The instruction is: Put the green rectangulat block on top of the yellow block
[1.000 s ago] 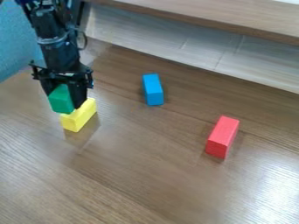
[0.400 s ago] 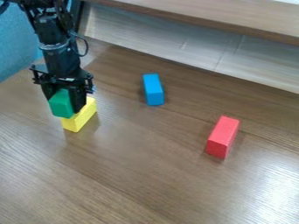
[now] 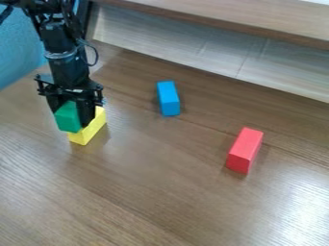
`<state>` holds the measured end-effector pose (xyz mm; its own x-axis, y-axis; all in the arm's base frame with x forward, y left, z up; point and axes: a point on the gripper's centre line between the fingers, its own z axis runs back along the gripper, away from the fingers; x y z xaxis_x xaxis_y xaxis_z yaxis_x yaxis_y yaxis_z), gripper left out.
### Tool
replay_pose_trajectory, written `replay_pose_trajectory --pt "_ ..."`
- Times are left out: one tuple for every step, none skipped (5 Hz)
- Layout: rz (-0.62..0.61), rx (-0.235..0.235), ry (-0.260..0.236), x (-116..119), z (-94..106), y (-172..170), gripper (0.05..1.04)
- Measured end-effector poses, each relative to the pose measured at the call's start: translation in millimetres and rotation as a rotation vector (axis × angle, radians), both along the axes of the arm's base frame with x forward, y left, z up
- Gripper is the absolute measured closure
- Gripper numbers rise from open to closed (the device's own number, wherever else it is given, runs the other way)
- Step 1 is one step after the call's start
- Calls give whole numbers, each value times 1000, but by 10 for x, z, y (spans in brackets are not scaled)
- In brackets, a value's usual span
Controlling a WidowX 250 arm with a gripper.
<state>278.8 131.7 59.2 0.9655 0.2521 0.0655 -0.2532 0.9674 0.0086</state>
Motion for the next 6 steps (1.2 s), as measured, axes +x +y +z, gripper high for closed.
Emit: replay_pose_trajectory --pt "-2 -23 14 7 -70 -23 150" --pt "-10 -27 12 13 -70 -34 77" --pt "-8 -33 -3 7 23 -57 83" --pt "-4 -26 -47 5 228 -80 83" --pt "4 -10 -87 -1 394 -85 83" --pt "9 2 -116 -15 530 -103 83"
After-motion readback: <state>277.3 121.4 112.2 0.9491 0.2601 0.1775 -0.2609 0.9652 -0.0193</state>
